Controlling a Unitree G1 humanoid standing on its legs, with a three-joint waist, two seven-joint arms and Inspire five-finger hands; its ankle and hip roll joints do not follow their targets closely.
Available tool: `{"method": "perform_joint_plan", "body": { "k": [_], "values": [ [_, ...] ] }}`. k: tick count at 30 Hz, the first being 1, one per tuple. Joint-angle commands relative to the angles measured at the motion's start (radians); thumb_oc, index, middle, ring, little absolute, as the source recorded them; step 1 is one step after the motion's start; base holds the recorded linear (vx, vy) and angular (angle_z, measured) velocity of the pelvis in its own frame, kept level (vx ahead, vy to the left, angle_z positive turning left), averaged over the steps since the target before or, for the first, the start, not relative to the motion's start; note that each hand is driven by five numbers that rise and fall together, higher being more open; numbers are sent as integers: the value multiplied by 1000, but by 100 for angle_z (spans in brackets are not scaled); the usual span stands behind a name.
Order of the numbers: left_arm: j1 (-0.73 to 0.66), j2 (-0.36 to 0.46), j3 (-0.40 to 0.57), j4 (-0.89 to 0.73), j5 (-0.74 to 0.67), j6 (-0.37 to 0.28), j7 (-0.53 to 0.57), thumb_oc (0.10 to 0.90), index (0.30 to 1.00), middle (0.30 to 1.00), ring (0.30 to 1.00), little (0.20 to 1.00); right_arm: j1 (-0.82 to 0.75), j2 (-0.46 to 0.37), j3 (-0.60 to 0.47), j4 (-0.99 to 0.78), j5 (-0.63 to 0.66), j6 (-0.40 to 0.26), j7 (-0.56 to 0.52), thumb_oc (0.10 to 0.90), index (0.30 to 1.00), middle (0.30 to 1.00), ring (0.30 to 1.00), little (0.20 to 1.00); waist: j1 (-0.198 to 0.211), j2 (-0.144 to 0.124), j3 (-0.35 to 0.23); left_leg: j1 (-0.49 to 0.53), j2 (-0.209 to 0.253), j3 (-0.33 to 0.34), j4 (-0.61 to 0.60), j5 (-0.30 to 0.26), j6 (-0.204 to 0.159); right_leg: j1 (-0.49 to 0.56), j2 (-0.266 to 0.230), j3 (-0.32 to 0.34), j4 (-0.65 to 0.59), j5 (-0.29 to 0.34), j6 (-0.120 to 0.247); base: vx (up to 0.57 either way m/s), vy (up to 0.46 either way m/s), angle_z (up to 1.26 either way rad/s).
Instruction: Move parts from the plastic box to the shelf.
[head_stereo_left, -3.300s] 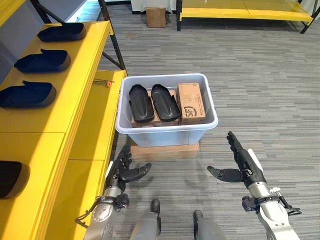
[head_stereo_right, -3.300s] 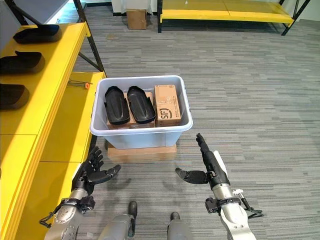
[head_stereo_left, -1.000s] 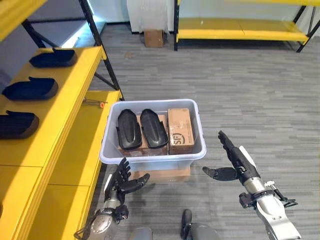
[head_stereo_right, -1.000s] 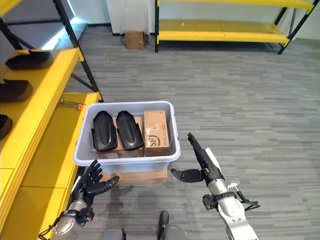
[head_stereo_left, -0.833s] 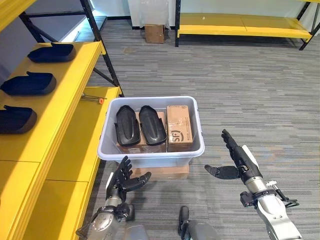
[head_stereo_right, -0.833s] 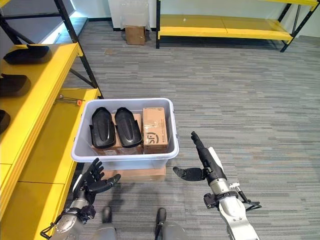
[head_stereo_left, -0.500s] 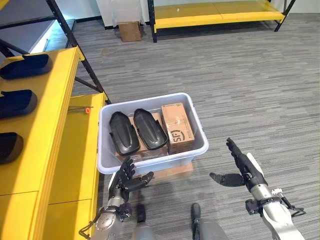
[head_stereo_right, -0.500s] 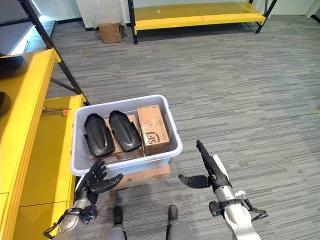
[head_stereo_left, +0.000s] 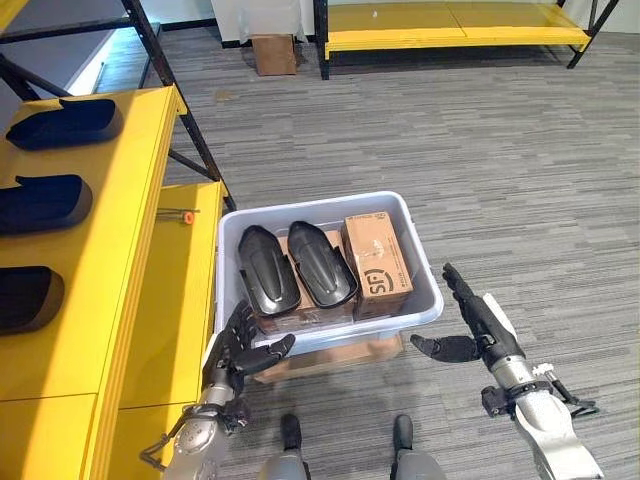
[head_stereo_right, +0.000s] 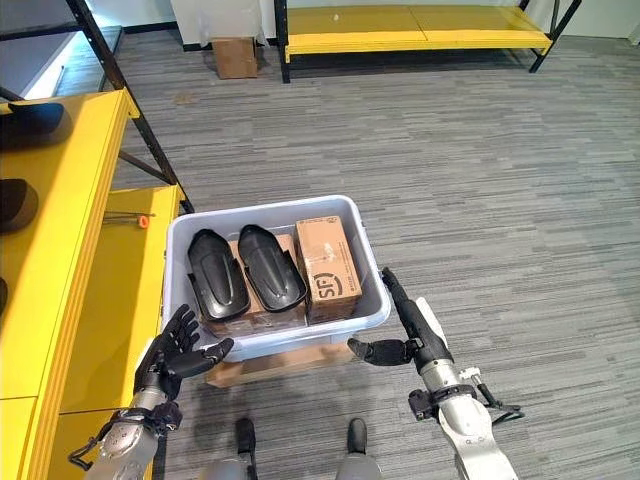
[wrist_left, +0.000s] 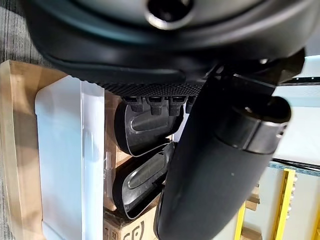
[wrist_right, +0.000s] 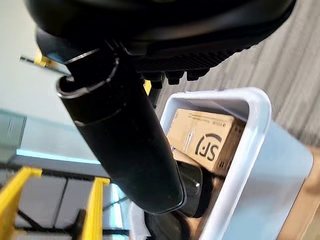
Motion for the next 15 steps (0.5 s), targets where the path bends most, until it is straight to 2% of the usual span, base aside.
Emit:
{"method": "perform_joint_plan", "body": {
  "k": [1,7,15],
  "values": [
    [-25,73,30,-108,16,-77,-28,900,1000,1000,1000,1000,-144,-53,-59,-134,-50,-97,-62,900,1000,1000,1000,1000,11,-55,-71,-106,62,-31,146,-67,-20,50,-73,-29,98,-100,35,-2,-9,17],
    [-33,103,-3,-114,-7,-65,-41,900,1000,1000,1000,1000,-418,-181,110,-47,-115,-52,-46,900,1000,1000,1000,1000,63,-70,-56,-129,63,-58,154,-58,-25,59,-63,-56,104,-113,27,-13,-28,13],
    [-28,114,-21,-138,-37,-61,-43,900,1000,1000,1000,1000,-707,-166,324,102,-127,-8,-32,900,1000,1000,1000,1000,113,-77,-20,-146,64,-85,151,-39,-31,61,-54,-80,110,-120,17,-31,-20,13]
  ]
}}
